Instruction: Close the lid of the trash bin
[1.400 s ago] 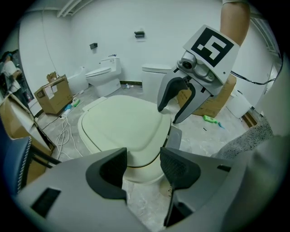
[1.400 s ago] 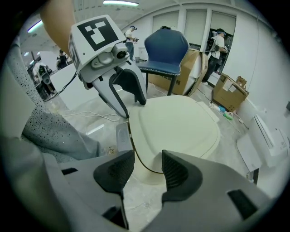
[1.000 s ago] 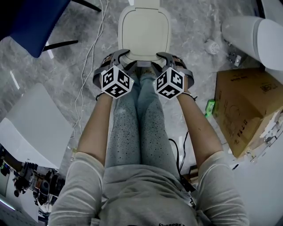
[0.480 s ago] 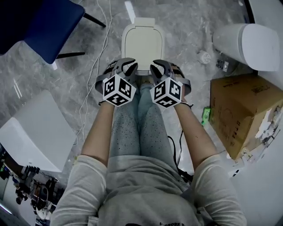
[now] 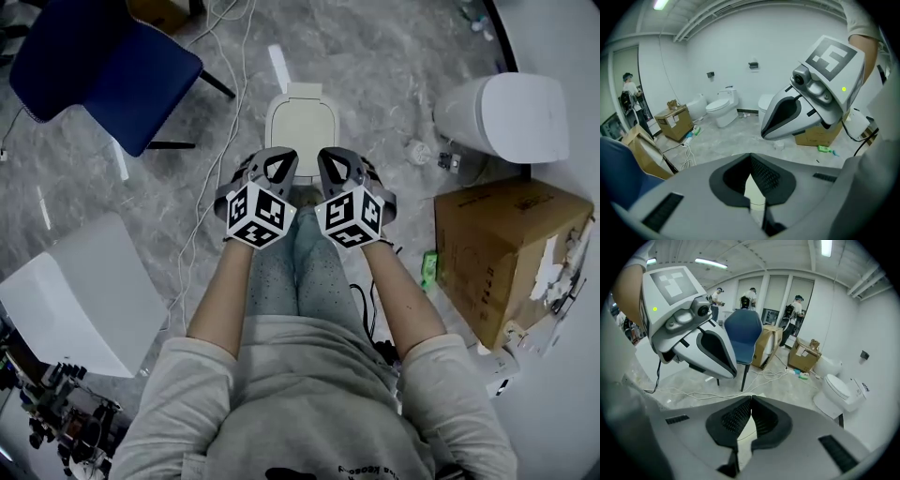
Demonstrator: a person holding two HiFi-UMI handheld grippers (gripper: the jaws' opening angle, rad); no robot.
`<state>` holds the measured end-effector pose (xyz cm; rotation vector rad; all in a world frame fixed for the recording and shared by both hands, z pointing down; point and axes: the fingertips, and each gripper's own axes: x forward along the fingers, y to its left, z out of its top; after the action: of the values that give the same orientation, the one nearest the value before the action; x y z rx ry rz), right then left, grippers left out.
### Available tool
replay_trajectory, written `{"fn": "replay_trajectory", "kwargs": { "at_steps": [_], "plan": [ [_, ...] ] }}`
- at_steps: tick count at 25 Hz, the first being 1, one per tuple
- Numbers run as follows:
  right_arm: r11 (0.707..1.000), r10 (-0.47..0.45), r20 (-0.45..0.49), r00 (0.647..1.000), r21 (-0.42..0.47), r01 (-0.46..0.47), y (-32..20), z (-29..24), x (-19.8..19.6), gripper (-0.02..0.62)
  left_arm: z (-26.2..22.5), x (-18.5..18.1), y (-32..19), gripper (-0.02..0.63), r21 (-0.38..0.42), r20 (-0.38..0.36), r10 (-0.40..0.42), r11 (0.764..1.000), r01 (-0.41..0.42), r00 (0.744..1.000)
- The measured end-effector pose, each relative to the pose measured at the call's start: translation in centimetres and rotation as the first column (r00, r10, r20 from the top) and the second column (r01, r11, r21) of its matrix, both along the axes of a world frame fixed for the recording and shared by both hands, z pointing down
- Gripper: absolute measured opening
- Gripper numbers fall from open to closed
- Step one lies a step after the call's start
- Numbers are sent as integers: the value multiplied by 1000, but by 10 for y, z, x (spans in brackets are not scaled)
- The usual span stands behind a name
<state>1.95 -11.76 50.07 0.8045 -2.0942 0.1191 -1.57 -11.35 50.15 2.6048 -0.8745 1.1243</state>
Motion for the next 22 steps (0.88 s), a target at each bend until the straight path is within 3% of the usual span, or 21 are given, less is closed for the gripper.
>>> {"fn": "replay_trajectory", "kwargs": {
  "at_steps": [14,18,22],
  "plan": [
    [970,157,129,979,164,-177,5,-195,27,32,-182,7,4,20,137,-82,-116,982,127,990],
    [952,194,183,964,202,-230,13,-239,29,32,-227,4,9,20,153,-154,-169,969,193,973],
    [921,251,279,927,226,-318,24,-287,37,32,-275,6,21,20,167,-246,-220,950,265,944]
  ]
}}
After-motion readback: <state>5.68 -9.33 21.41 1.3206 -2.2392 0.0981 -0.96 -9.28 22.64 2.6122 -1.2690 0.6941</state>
